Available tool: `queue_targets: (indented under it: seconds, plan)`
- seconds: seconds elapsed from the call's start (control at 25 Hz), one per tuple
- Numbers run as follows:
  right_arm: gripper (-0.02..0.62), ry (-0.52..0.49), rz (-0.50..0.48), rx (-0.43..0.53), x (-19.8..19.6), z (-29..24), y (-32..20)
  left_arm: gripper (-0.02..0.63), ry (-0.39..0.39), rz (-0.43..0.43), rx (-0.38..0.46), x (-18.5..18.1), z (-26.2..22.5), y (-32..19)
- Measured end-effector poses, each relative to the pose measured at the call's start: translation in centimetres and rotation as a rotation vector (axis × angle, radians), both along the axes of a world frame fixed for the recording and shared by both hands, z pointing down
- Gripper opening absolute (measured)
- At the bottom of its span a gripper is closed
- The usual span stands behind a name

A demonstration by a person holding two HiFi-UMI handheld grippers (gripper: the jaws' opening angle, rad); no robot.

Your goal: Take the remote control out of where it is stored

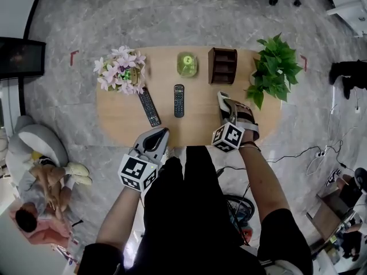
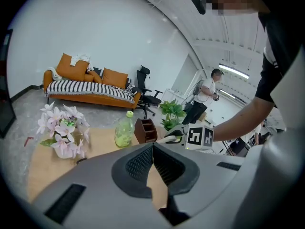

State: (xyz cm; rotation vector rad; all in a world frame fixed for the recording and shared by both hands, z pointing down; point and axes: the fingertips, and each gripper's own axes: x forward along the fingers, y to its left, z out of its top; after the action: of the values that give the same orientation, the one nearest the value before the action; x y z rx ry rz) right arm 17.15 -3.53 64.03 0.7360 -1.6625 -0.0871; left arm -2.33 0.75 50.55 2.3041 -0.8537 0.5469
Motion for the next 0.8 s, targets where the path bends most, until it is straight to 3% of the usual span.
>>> queue_targets:
  seconds: [0.4,0.64,0.8]
  plan:
    - [0.118,0.082,-0.015,0.033,-1.6,7.0,1.8,0.008,-0.045,0.013,-0.057,-1.4,3.7,2.0]
    - [0.117,0.060,-0.021,0.044,-2.2,8.7,1.7,0.006,-0.042,-0.001,-0.100,-1.3,5.4,2.9]
    - [0.118,0.035,-0.056,0.003,-2.8,9.8,2.7,0.006,-0.043,0.005,-0.115,-0.7,6.0,3.8]
